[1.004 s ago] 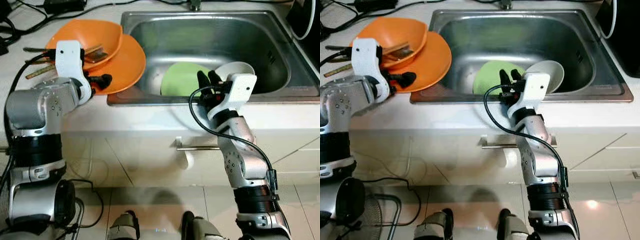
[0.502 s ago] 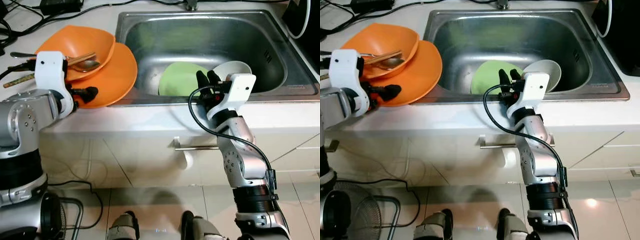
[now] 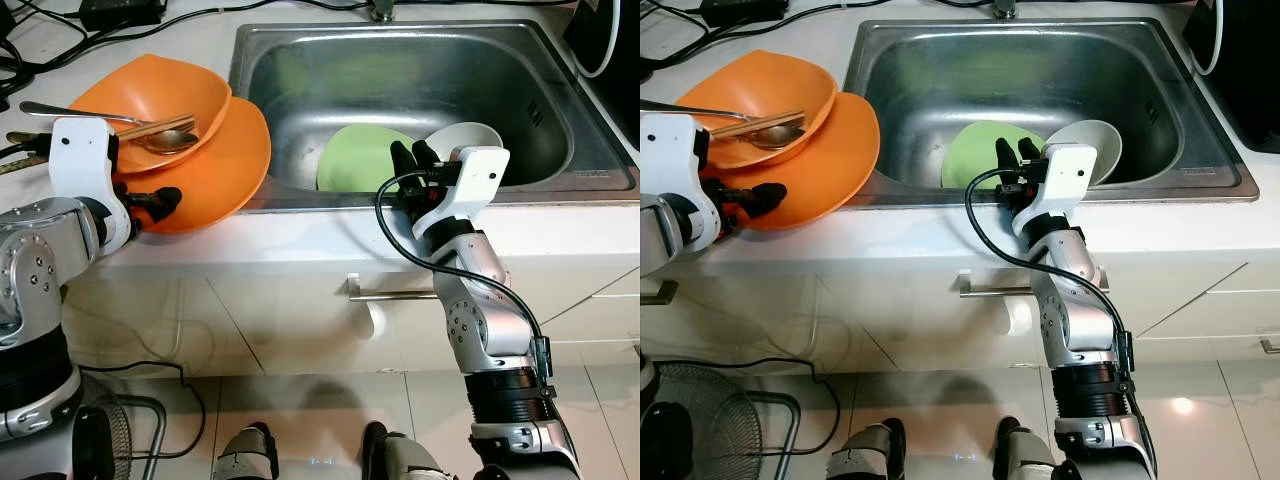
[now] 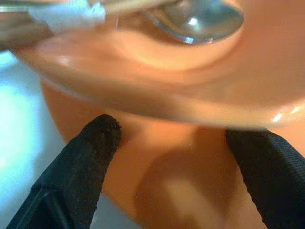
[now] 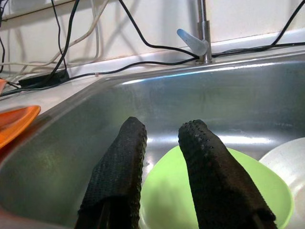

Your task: Kitchen organization

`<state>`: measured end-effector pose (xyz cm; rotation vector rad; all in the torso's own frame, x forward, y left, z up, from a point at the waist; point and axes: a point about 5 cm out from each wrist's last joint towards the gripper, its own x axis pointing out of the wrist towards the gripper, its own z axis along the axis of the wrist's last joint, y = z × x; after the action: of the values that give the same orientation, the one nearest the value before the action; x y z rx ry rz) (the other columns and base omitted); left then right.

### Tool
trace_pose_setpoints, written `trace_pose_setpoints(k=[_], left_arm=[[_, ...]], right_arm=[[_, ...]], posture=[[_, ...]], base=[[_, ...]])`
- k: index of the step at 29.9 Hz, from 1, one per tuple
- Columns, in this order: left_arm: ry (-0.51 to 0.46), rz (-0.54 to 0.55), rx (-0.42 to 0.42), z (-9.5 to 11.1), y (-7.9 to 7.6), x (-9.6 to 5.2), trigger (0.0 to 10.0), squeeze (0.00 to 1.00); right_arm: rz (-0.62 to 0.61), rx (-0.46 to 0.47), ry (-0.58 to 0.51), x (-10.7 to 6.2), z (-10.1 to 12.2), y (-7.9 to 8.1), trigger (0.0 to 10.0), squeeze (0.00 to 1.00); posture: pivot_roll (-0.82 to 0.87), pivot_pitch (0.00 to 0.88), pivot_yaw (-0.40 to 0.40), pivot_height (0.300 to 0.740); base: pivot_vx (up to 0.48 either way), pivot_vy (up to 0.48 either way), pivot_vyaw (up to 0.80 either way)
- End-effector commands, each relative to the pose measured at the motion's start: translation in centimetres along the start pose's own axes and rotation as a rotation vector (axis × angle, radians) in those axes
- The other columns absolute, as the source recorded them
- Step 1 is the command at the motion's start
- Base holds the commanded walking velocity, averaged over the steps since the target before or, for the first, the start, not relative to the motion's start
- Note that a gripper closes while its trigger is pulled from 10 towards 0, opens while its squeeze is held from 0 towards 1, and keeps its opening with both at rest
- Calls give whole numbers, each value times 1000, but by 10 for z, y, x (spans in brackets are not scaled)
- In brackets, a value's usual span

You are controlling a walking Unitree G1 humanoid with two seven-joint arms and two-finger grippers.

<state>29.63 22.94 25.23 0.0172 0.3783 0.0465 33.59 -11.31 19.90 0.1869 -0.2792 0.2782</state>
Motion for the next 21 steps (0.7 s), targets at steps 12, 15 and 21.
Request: trace_pose_setpoints(k=[12, 15, 21], left_arm=[[-120, -54, 48, 18, -26, -5, 10000, 0], [-108, -94, 49, 19, -31, -7, 10000, 0], [-31, -278, 10, 12, -55, -9, 10000, 0]], right_arm=[[12, 6, 8, 2, -1, 0, 10000, 0], [16, 5, 7, 4, 0, 0, 10000, 0], [21, 2, 3, 6, 1, 1, 10000, 0]], posture=[[175, 189, 2, 740], [176, 187, 1, 740], [171, 179, -2, 740]], base=[[0, 0, 0], [0, 0, 0], [0, 0, 0]])
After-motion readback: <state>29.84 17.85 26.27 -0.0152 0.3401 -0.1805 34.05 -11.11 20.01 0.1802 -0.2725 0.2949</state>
